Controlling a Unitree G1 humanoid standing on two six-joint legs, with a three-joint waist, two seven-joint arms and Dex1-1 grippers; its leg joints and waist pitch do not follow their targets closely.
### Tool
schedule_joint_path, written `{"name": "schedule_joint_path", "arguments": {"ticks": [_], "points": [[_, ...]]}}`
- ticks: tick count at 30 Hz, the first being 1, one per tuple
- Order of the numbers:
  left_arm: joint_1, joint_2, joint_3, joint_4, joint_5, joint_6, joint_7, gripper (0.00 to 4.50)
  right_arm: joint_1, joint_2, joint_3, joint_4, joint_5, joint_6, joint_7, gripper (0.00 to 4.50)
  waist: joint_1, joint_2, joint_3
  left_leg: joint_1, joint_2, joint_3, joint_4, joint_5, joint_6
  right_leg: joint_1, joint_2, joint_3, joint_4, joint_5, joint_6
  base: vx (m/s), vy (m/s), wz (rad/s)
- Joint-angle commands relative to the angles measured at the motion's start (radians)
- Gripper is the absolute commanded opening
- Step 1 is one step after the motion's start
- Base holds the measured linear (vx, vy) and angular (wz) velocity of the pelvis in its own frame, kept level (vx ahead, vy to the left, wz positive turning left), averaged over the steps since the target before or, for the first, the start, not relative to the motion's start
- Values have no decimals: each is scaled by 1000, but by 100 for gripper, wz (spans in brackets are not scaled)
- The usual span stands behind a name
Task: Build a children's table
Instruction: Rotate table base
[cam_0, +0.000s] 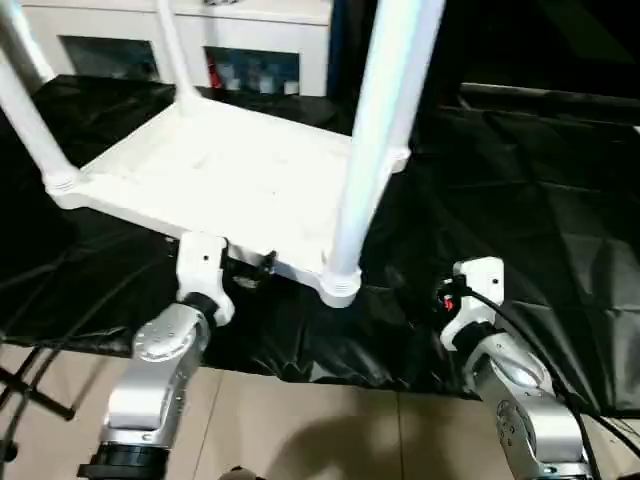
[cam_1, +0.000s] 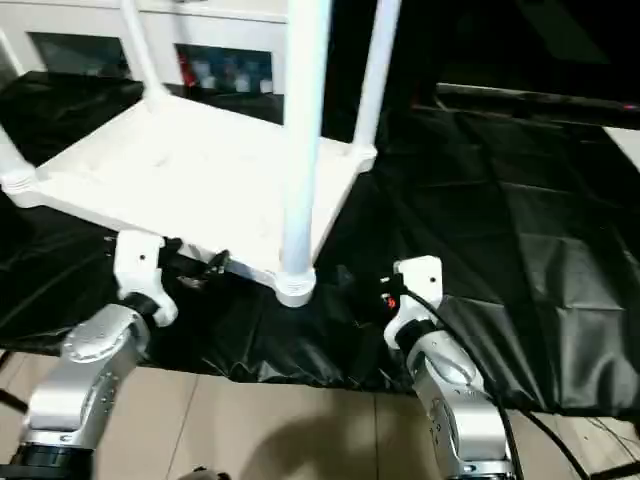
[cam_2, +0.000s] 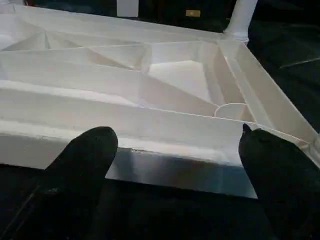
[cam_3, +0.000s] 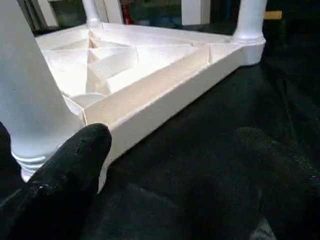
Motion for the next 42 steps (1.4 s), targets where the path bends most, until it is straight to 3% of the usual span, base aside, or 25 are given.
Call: {"name": "schedule_joint_path", "arguments": {"ticks": [1,3,8,9,10,12,15,18,19,20,22,23,24,25,26,28,30,31,32,34,36,37,39,40,42], "points": [[23,11,1,-31,16,-12,1,450,-42,-9,-15,34,5,-25,9,446,7,-17,-65,13,25,1,-68,-204,22,39,-34,28,-73,-161,-144,0,0,0],[26,19,-2,-39,21,-15,-5,450,-56,-8,-15,53,1,-32,9,446,7,-9,-66,14,26,-1,-70,-200,14,37,-31,27,-70,-146,-148,0,0,0],[12,26,0,-38,18,-11,-7,450,-72,-6,-22,80,-2,-52,10,446,14,-9,-68,17,25,-2,-70,-213,-5,40,-28,26,-63,-81,-153,0,0,0],[11,27,1,-37,17,-10,-8,450,-73,-5,-23,82,-3,-53,8,446,14,1,-69,19,24,-1,-69,-223,-12,39,-27,27,-65,-72,-154,0,0,0],[5,30,1,-36,12,-8,-14,450,-71,-4,-28,80,-8,-50,-8,446,17,2,-70,19,24,-3,-69,-225,-16,41,-28,27,-62,-69,-155,0,0,0],[-8,41,-1,-29,5,-3,-33,450,-50,4,-40,54,8,-46,-15,446,17,-1,-71,19,23,-2,-69,-225,-18,42,-28,27,-62,-66,-154,0,0,0],[-14,43,2,-24,-2,-2,-41,450,-32,4,-36,48,4,-52,-13,446,22,7,-67,19,22,-4,-71,-250,-25,41,-28,27,-65,-82,-150,0,0,0],[-16,41,4,-27,-18,4,-53,450,-25,3,-30,48,-3,-58,-15,446,23,8,-67,21,22,-4,-73,-281,-30,42,-29,27,-68,-126,-149,0,0,0],[-14,40,3,-30,-22,6,-57,450,-23,5,-29,42,-2,-55,-18,446,22,20,-62,27,23,-6,-78,-346,-40,41,-30,26,-72,-196,-141,0,0,0],[-14,40,2,-30,-21,6,-56,450,-22,5,-29,40,-2,-55,-18,446,19,17,-60,36,24,-6,-82,-411,-43,41,-28,23,-81,-260,-132,0,0,0],[-14,38,-1,-22,-13,4,-50,450,-12,1,-24,21,-5,-46,-21,446,9,16,-47,66,19,-8,-89,-587,-26,43,-16,7,-111,-494,-109,0,0,0],[-14,37,-1,-19,-12,4,-50,450,-9,0,-22,16,-8,-44,-21,446,8,16,-43,72,16,-6,-88,-598,-18,43,-17,5,-121,-536,-103,0,0,0],[-12,34,-2,-18,-14,4,-48,450,-4,-2,-21,9,-8,-41,-20,446,2,15,-33,99,13,-5,-86,-650,-8,38,-12,-8,-143,-644,-91,0,0,0],[-11,31,-4,-18,-15,5,-45,450,0,-3,-21,4,-7,-38,-17,446,-2,14,-29,111,7,-5,-84,-656,-4,47,-13,-19,-160,-709,-72,0,0,0],[-11,31,-4,-18,-15,5,-45,450,0,-3,-21,4,-7,-38,-17,446,-3,16,-29,110,6,-7,-87,-644,-1,57,-16,-20,-163,-714,-65,0,0,0],[-5,28,-6,-23,-16,5,-43,450,3,-6,-19,2,-7,-37,-14,446,-6,19,-36,85,10,-12,-102,-560,11,94,-29,-16,-157,-655,-68,38,8,-6],[1,27,-7,-30,-16,6,-42,450,2,-8,-13,5,-11,-37,-10,446,-3,18,-54,73,13,-7,-107,-458,30,110,-27,-8,-141,-516,-107,79,11,-10],[4,27,-7,-33,-16,7,-42,450,1,-8,-10,7,-12,-37,-8,446,-5,17,-58,69,13,-5,-107,-411,45,115,-21,-7,-129,-425,-141,74,4,-6],[8,29,-5,-35,-15,8,-42,450,-2,-9,-6,11,-13,-36,-7,446,-6,12,-63,74,13,0,-103,-367,65,116,-18,-7,-118,-340,-179,88,2,-2],[11,32,-3,-34,-13,7,-42,450,-4,-8,-3,13,-15,-34,-5,446,-4,13,-69,76,10,6,-96,-290,97,123,-16,-7,-103,-216,-232,92,1,0],[14,34,-1,-35,-12,7,-42,450,-4,-7,0,12,-16,-32,-2,446,-2,14,-74,73,6,9,-90,-228,120,130,-14,-8,-92,-137,-257,103,0,2],[15,34,0,-36,-12,7,-43,450,-4,-7,1,12,-18,-31,-1,446,2,12,-81,68,-3,11,-78,-135,156,141,-9,-8,-77,-27,-277,105,5,2],[17,36,3,-38,-12,6,-43,450,-4,-6,5,13,-20,-32,0,446,2,11,-83,69,-8,9,-68,-61,196,144,-4,-9,-63,57,-289,101,10,3],[17,36,4,-38,-12,6,-43,450,-4,-6,5,14,-20,-32,0,446,4,3,-83,63,-15,10,-60,-32,216,150,-3,-6,-57,89,-293,95,5,5],[21,38,7,-40,-12,7,-42,450,-4,-5,8,20,-22,-36,2,446,7,4,-86,55,-18,7,-51,3,236,159,-2,-7,-53,102,-291,77,0,4]]}}
